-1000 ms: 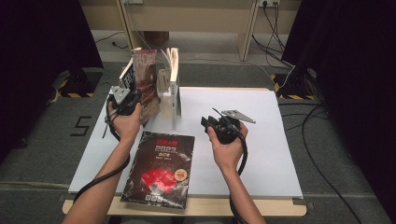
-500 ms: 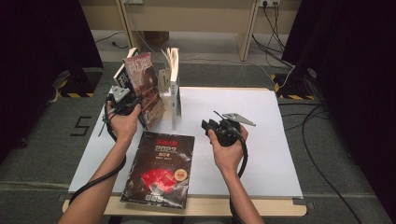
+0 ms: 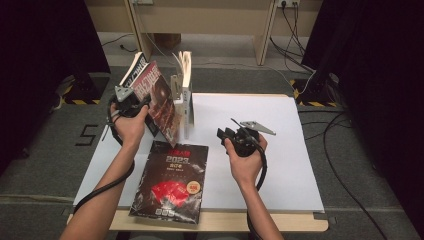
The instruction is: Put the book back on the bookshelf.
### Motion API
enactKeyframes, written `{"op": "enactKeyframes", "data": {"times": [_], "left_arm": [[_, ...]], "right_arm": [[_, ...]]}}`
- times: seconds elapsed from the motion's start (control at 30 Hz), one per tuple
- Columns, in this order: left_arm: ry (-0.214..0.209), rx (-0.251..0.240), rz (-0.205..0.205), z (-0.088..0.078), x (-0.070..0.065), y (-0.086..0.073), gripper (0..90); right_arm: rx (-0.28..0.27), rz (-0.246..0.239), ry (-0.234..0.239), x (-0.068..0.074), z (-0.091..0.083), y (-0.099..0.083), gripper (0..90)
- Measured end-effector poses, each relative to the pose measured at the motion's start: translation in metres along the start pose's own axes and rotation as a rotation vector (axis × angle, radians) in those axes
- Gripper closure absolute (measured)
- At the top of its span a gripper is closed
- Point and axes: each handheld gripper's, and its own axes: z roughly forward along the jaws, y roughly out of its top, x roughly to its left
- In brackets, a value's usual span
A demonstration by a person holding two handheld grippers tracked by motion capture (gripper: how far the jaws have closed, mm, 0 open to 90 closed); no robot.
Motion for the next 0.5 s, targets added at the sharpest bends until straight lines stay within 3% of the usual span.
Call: {"op": "enactKeyframes", "data": {"times": [0.13, 0.2, 0.27, 0.37, 0.5], "left_arm": [[-0.040, 0.014, -0.011, -0.004, -0.002, 0.006, 80.8], [-0.054, -0.001, 0.011, -0.007, -0.005, 0.011, 83.0], [-0.042, -0.025, 0.060, -0.012, -0.008, 0.017, 83.1], [-0.023, -0.055, 0.092, -0.013, -0.010, 0.023, 83.2], [-0.005, -0.108, 0.064, -0.013, -0.007, 0.026, 83.2]], "right_arm": [[0.003, 0.002, -0.001, -0.001, 0.000, 0.000, 64.4], [0.004, 0.004, 0.002, -0.001, -0.001, 0.000, 64.4], [0.006, 0.010, 0.004, 0.000, -0.001, 0.000, 64.4], [0.005, 0.011, 0.007, 0.000, -0.002, 0.000, 64.5], [0.004, -0.003, 0.000, 0.000, -0.001, -0.001, 64.6]]}}
